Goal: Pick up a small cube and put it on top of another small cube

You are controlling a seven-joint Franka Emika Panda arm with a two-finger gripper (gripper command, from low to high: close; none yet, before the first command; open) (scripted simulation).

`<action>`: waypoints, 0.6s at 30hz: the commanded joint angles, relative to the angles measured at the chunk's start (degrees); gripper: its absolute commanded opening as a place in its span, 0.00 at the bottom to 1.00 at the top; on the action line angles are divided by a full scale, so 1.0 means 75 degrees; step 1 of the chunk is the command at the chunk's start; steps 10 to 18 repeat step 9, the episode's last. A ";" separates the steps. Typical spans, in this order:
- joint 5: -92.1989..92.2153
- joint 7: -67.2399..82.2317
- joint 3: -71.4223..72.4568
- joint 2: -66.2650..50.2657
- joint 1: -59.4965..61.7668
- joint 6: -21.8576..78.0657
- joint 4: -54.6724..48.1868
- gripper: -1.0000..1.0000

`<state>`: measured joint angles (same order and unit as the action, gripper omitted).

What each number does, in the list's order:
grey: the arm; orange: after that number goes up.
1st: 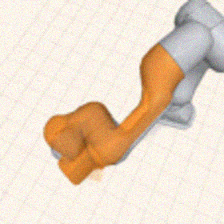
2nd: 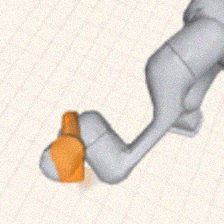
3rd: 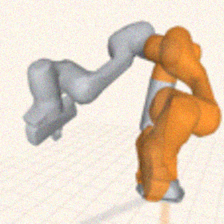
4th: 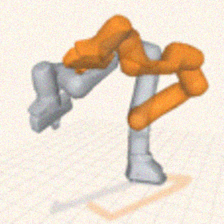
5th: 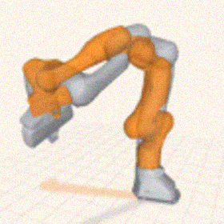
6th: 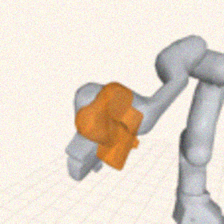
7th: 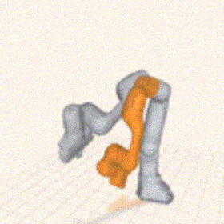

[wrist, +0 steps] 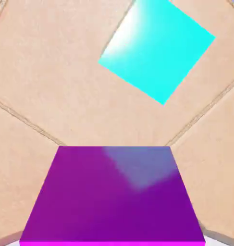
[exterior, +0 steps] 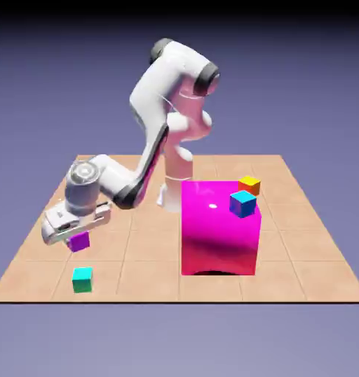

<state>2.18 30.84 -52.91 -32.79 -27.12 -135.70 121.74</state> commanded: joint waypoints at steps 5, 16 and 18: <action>0.0550 0.0559 0.0757 -0.0961 0.0626 -0.0935 -0.0181 0.00; 0.0434 0.0504 0.0583 -0.0767 0.0434 -0.0711 -0.0194 1.00; 0.0434 0.0504 0.0583 -0.0767 0.0434 -0.0711 -0.0194 1.00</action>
